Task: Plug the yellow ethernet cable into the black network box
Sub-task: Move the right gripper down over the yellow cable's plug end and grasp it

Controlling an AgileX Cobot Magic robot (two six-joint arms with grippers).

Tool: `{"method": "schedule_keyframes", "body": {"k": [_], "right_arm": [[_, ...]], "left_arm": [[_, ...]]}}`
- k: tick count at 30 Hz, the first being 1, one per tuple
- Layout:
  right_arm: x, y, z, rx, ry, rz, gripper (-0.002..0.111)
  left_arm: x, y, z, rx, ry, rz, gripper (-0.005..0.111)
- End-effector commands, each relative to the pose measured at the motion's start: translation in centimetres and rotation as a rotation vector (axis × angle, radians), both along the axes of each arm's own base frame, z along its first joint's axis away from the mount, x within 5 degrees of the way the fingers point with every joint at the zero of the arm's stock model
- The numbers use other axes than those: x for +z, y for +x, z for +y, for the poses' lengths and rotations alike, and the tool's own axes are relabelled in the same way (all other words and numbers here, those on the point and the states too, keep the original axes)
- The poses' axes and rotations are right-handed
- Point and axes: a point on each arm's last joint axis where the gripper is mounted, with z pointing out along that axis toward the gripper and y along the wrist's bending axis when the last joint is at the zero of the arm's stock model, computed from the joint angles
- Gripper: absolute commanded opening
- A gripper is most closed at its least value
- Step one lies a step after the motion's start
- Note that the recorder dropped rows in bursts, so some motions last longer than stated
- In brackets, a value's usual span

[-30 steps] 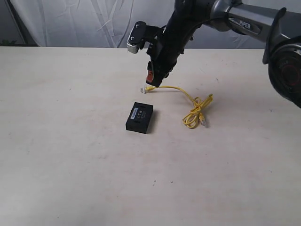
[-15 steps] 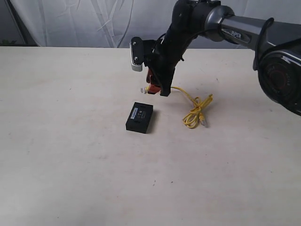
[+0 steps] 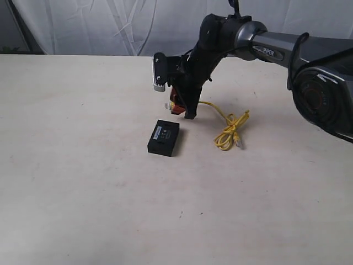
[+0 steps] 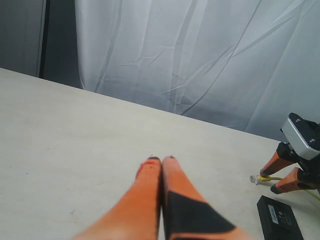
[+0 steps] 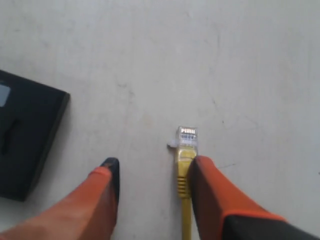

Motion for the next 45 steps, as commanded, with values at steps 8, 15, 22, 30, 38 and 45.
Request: {"method": "schedule_keyframes", "body": {"k": [8, 15, 22, 30, 38, 45], "right_arm": [[-1.7, 0.2, 0.1, -0.005, 0.001, 0.013, 0.045], [1.0, -0.3, 0.3, -0.029, 0.056, 0.044, 0.045], [3.1, 0.4, -1.3, -0.124, 0.078, 0.036, 0.045], [0.2, 1.0, -1.2, -0.151, 0.077, 0.044, 0.045], [-1.4, 1.2, -1.1, -0.162, 0.081, 0.044, 0.045], [-2.9, 1.3, -0.8, -0.14, 0.101, 0.049, 0.045]], "left_arm": [[-0.1, 0.0, 0.0, 0.003, -0.003, -0.007, 0.0], [-0.1, 0.0, 0.0, 0.003, -0.001, -0.007, 0.0], [-0.1, 0.0, 0.0, 0.003, -0.001, -0.007, 0.0], [-0.1, 0.0, 0.0, 0.003, -0.001, -0.007, 0.0], [-0.1, 0.0, 0.0, 0.003, -0.001, -0.007, 0.0], [-0.1, 0.0, 0.0, 0.003, -0.001, -0.007, 0.0]]}}
